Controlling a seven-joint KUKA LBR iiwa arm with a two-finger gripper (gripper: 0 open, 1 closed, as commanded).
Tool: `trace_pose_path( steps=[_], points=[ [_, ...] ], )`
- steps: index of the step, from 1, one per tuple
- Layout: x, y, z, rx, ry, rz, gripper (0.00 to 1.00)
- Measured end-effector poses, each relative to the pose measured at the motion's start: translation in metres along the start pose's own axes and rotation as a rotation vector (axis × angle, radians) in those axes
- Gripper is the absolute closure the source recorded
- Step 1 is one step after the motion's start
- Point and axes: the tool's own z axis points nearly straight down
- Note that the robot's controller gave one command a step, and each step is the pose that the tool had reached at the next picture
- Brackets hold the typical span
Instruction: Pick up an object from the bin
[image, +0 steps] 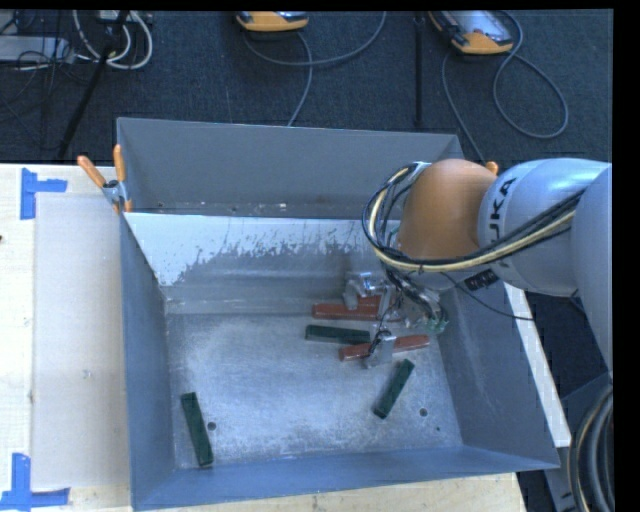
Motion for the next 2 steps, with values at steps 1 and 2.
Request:
trace_pose_path(
  steps=[1, 2],
  points=[
    [-0.0003, -0.0003, -0.0002, 0.000, 0.000, 0.004, 0.00],
    [-0.0038, -0.0008, -0.0052, 0.001, -0.009, 0.006, 1.00]
  ],
)
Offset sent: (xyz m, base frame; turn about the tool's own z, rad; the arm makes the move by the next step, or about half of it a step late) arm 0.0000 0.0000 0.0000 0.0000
